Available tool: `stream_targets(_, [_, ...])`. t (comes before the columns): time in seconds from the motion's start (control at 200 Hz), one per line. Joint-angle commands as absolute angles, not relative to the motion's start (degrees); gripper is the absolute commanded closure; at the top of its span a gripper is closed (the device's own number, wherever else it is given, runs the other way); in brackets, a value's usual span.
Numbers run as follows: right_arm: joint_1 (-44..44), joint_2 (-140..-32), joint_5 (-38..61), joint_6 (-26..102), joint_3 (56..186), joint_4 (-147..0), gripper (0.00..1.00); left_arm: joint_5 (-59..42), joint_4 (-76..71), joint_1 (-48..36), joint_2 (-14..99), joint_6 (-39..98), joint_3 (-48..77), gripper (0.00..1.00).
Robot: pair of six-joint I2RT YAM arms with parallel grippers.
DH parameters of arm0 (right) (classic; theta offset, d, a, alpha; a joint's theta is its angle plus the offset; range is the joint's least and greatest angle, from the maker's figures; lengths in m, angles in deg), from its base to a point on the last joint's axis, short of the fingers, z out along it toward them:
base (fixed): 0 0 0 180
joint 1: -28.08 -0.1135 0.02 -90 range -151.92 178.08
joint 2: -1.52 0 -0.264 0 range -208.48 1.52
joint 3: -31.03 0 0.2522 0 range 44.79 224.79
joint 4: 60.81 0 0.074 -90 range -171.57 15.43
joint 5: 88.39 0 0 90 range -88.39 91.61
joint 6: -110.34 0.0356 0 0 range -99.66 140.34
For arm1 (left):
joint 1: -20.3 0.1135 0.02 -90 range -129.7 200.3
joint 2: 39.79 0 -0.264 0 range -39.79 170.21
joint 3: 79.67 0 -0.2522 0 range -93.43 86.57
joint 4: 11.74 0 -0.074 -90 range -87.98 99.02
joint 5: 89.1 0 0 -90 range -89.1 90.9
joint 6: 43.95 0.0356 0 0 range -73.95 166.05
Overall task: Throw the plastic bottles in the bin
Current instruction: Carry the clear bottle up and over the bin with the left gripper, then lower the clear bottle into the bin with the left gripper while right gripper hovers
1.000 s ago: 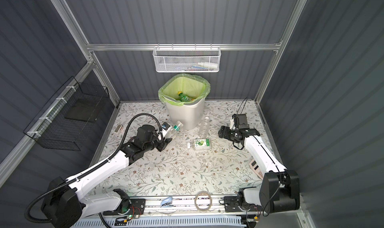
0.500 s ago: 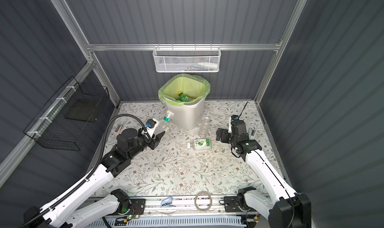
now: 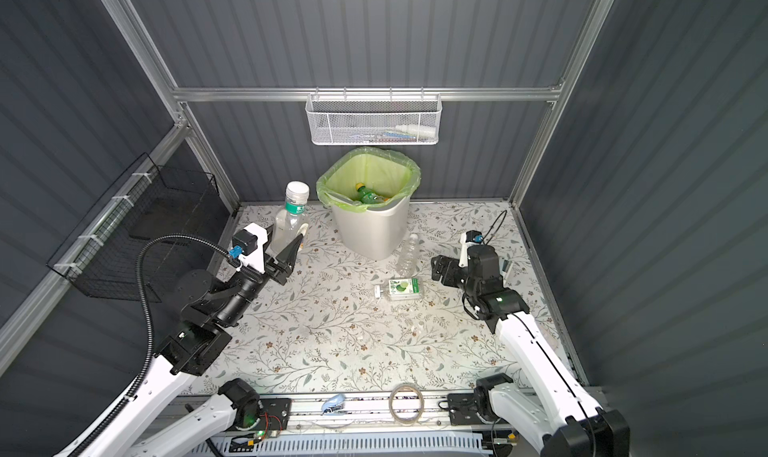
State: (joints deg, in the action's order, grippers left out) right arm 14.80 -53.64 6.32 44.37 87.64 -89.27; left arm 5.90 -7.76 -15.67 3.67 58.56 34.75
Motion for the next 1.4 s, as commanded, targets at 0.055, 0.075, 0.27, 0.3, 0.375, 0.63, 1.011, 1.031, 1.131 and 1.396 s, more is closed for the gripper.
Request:
stream_targets(0.055, [14.75,-50.6,7.05,45.48,84.68,-85.94,0.08,-0.68,-13.87,-15.74,10.98,64.36,22.96,0.43])
stream_targets(0.075, [14.71,-50.37,7.04,45.51,84.46,-85.76,0.08,-1.38,-14.11,-15.74,12.08,64.77,21.48,0.42])
stream_targets(0.27, [14.72,-51.84,8.38,46.16,84.16,-84.09,0.09,-0.57,-6.9,-15.74,36.03,63.73,-4.11,0.4])
stream_targets(0.3, [14.72,-52.36,8.97,46.37,84.32,-83.81,0.1,1.67,-2.2,-15.57,41.89,62.38,-11.16,0.38])
stream_targets(0.375, [14.72,-53.4,11.0,46.81,84.82,-83.37,0.12,3.43,15.29,-14.53,57.32,58.9,-32.51,0.15])
stream_targets(0.63, [14.01,-52.39,11.84,45.97,84.1,-86.73,0.13,4.82,29.73,-13.8,68.69,55.81,-50.07,0.0])
stream_targets(1.011, [13.51,-58.52,7.7,47.12,88.85,-92.78,0.14,9.75,19.33,-10.37,51.51,54.8,-24.16,0.0])
stream_targets(1.031, [13.44,-59.26,7.53,47.45,89.27,-92.85,0.14,9.85,19.03,-10.08,50.85,54.49,-23.02,0.0])
stream_targets(1.131, [12.83,-63.92,6.22,49.47,91.45,-93.77,0.14,10.29,17.91,-8.77,46.98,53.53,-17.28,0.0])
stream_targets(1.396, [9.47,-72.14,5.84,54.82,96.83,-88.77,0.16,7.39,18.52,-7.54,43.56,52.23,-11.3,0.0])
